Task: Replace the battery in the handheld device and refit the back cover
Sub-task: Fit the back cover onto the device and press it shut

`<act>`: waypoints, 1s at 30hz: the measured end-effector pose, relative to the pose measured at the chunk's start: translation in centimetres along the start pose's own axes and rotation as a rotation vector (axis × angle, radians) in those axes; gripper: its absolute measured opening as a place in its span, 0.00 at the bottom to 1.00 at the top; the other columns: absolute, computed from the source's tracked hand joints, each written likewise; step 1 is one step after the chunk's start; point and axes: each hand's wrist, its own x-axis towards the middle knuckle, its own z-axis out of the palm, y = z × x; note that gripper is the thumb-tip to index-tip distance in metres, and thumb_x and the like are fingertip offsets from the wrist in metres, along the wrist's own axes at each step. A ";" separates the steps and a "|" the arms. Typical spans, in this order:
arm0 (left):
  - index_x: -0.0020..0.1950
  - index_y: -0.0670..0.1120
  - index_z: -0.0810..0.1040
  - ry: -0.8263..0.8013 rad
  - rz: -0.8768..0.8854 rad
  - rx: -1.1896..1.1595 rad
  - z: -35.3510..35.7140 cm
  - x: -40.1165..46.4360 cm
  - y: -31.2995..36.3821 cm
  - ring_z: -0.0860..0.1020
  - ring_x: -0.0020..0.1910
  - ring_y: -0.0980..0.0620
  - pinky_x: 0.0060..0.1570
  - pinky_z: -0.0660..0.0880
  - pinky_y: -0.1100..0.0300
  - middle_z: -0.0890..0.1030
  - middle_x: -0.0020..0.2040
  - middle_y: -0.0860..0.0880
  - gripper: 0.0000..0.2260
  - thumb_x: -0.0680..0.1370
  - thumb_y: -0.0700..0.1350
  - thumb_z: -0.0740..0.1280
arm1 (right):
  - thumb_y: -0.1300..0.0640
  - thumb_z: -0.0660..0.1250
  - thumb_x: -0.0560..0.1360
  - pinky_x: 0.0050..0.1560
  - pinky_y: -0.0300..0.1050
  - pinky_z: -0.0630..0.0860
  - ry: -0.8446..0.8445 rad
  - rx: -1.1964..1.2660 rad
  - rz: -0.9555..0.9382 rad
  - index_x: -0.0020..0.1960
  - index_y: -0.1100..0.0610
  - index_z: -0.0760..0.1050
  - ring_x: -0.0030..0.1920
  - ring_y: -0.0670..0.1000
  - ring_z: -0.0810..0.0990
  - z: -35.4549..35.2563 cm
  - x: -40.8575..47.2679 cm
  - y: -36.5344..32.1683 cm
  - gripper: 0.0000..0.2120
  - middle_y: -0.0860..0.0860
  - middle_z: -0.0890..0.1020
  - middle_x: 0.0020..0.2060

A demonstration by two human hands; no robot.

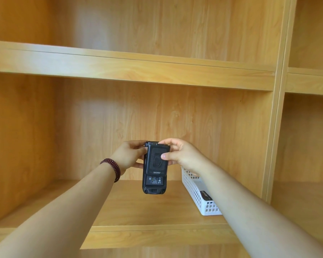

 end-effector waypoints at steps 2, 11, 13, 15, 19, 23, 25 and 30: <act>0.65 0.44 0.77 0.006 -0.003 -0.011 0.1 -0.1 0.1 0.82 0.45 0.50 0.36 0.81 0.59 0.85 0.53 0.41 0.13 0.81 0.39 0.63 | 0.72 0.69 0.72 0.39 0.37 0.79 0.015 -0.056 -0.008 0.49 0.50 0.78 0.40 0.43 0.82 0.4 -0.2 0.2 0.17 0.49 0.82 0.44; 0.65 0.43 0.78 0.028 -0.009 -0.035 -0.2 -0.7 0.7 0.83 0.46 0.48 0.40 0.83 0.54 0.85 0.52 0.42 0.13 0.80 0.40 0.65 | 0.69 0.70 0.73 0.38 0.32 0.78 0.071 -0.197 -0.075 0.55 0.53 0.79 0.29 0.36 0.79 1.3 -2.1 0.1 0.15 0.44 0.79 0.32; 0.64 0.43 0.78 0.037 -0.005 -0.038 -0.2 -0.8 0.8 0.83 0.45 0.49 0.40 0.83 0.54 0.85 0.50 0.44 0.13 0.80 0.40 0.65 | 0.67 0.71 0.73 0.40 0.32 0.79 0.087 -0.221 -0.087 0.54 0.51 0.78 0.31 0.37 0.80 1.5 -2.3 0.2 0.15 0.44 0.78 0.34; 0.63 0.43 0.78 0.046 -0.005 -0.043 -0.2 -0.9 0.8 0.83 0.44 0.50 0.41 0.83 0.53 0.85 0.49 0.45 0.12 0.80 0.40 0.65 | 0.65 0.71 0.73 0.46 0.40 0.81 0.103 -0.242 -0.097 0.54 0.49 0.79 0.37 0.45 0.82 1.7 -2.5 0.4 0.15 0.45 0.78 0.36; 0.62 0.42 0.79 0.053 -0.006 -0.038 -0.2 -1.0 0.8 0.82 0.43 0.49 0.42 0.83 0.50 0.85 0.49 0.44 0.11 0.80 0.39 0.65 | 0.63 0.71 0.72 0.45 0.33 0.71 0.136 -0.326 -0.154 0.55 0.49 0.79 0.42 0.44 0.74 2.2 -3.1 1.2 0.15 0.42 0.75 0.44; 0.62 0.42 0.79 0.051 0.002 -0.023 -0.3 -1.0 0.7 0.82 0.44 0.49 0.40 0.83 0.53 0.84 0.51 0.42 0.11 0.80 0.39 0.65 | 0.62 0.71 0.73 0.45 0.33 0.69 0.140 -0.367 -0.175 0.55 0.46 0.78 0.44 0.43 0.73 2.2 -3.1 1.5 0.15 0.40 0.75 0.46; 0.62 0.42 0.79 0.056 0.002 -0.020 -0.4 -0.9 0.6 0.82 0.45 0.48 0.42 0.83 0.51 0.84 0.53 0.40 0.11 0.80 0.39 0.65 | 0.61 0.71 0.73 0.44 0.33 0.68 0.130 -0.404 -0.183 0.56 0.47 0.77 0.44 0.42 0.73 2.2 -3.1 1.4 0.15 0.39 0.74 0.45; 0.62 0.41 0.79 0.054 0.010 -0.024 -0.2 -1.1 0.6 0.82 0.45 0.48 0.38 0.83 0.54 0.84 0.54 0.39 0.11 0.80 0.39 0.65 | 0.62 0.70 0.74 0.47 0.38 0.75 0.113 -0.410 -0.150 0.57 0.48 0.77 0.45 0.48 0.78 2.1 -2.9 1.2 0.15 0.40 0.73 0.42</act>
